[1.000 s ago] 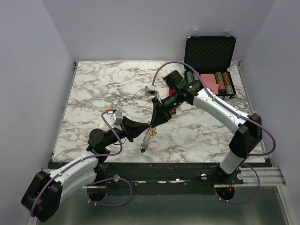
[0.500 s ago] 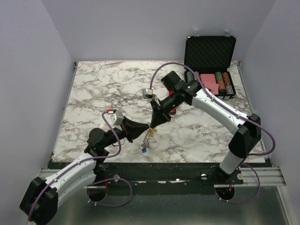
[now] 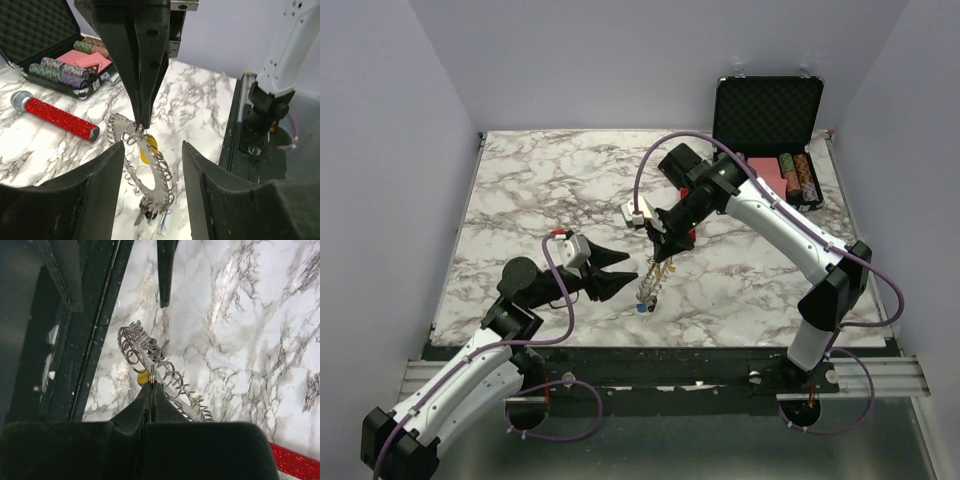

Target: Put the keys on the keyring

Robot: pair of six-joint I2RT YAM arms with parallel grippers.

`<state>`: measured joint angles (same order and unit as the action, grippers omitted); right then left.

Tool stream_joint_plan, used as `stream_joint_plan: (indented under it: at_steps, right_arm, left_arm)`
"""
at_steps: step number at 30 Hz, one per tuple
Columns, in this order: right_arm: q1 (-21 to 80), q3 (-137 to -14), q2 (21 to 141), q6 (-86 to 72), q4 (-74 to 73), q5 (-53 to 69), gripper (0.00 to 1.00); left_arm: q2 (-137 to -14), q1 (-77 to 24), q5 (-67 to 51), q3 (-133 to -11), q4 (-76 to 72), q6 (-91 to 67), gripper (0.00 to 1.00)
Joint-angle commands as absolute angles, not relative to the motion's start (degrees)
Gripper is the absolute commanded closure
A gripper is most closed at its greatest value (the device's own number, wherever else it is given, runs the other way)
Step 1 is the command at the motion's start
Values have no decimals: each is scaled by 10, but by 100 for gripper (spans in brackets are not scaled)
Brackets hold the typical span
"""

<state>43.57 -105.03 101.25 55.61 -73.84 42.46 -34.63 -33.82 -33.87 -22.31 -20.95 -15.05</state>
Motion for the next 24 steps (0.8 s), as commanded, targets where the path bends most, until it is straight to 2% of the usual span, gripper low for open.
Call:
stream_joint_plan:
  at_steps: [1,9,18,24]
  right_arm:
    - [462,-1067,1006,618,-814,331,100]
    - [483,-1091,1011,613,-814,285,100]
    - [488,-1093,1011,605,-814,287,100]
    - [489,-1093,1009,602,-813,299,100]
  left_arm:
    - [-366,-340,-389,-251,-141,-60,42]
    - [-408,-390,-337,-260,-179,50,48]
    - [-453,-454,-228,-268,-214,70,65]
    - [-453,-460,-190,-257,-235,77,67]
